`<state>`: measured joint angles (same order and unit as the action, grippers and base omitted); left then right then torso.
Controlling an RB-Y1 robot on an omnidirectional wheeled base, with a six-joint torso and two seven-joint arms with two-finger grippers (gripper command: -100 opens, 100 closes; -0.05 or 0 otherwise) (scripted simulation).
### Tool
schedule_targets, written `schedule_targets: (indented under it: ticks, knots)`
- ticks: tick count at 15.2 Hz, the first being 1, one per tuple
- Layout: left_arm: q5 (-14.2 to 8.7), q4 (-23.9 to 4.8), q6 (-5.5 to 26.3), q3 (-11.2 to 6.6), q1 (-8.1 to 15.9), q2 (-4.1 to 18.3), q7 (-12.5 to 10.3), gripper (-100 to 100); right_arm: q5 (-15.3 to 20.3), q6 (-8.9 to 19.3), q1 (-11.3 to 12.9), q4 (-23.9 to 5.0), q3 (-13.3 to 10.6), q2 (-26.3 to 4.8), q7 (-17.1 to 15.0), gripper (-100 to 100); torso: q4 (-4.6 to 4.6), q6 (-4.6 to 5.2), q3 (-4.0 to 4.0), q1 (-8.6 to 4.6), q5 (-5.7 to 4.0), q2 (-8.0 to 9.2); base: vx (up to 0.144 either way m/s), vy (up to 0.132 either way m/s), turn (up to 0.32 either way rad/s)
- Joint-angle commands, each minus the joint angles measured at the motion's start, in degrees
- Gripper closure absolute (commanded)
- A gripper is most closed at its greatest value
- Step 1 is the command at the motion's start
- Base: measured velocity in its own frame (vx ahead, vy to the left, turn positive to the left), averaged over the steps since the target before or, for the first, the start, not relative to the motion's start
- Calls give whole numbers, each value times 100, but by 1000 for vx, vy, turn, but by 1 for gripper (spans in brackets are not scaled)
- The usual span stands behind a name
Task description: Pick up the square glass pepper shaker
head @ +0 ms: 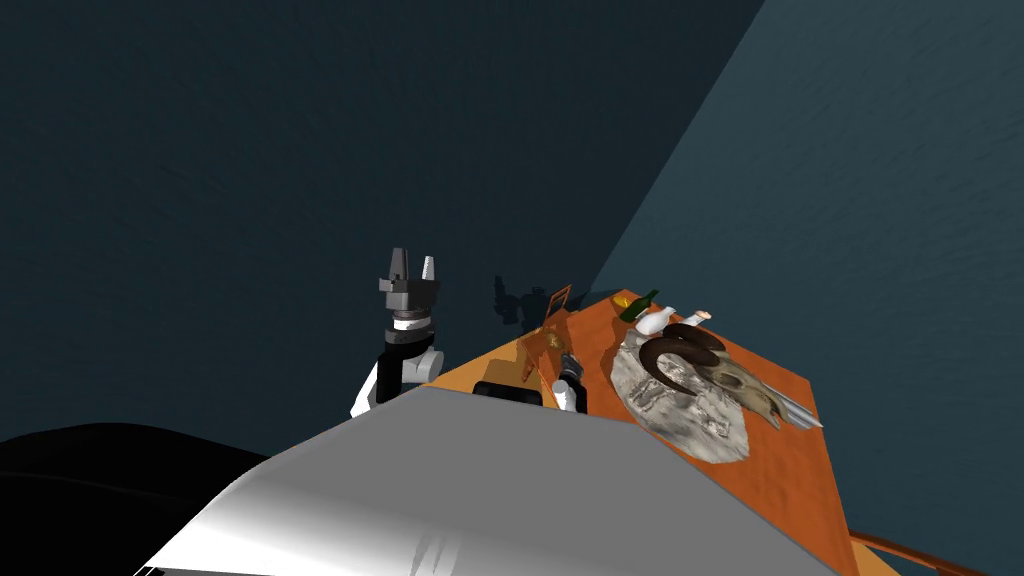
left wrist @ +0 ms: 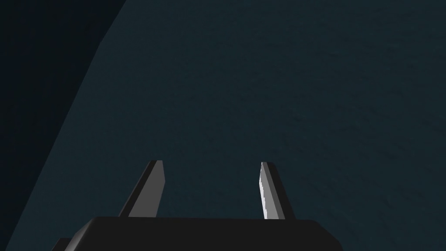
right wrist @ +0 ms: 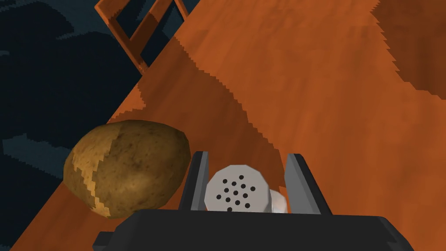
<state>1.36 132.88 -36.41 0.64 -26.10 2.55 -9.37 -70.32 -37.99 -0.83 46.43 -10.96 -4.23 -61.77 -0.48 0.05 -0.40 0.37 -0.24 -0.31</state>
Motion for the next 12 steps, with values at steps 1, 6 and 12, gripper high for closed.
schedule_targets:
  ticks: [1,6,12]
  knots:
    - [0,0,0,0,0,0,0,0,46,217,50,-104,78,-264,-278,100,0,0,0,0,0,0,-20,159,22]
    - [0,0,0,0,0,0,0,0,161,634,82,-194,245,-831,-808,100,-5,4,-6,-17,-6,-7,-28,155,20]
    - [0,0,0,-1,-1,1,0,0,231,848,116,-279,323,-1158,-1086,100,-5,2,-11,-26,-10,-18,-15,141,6]
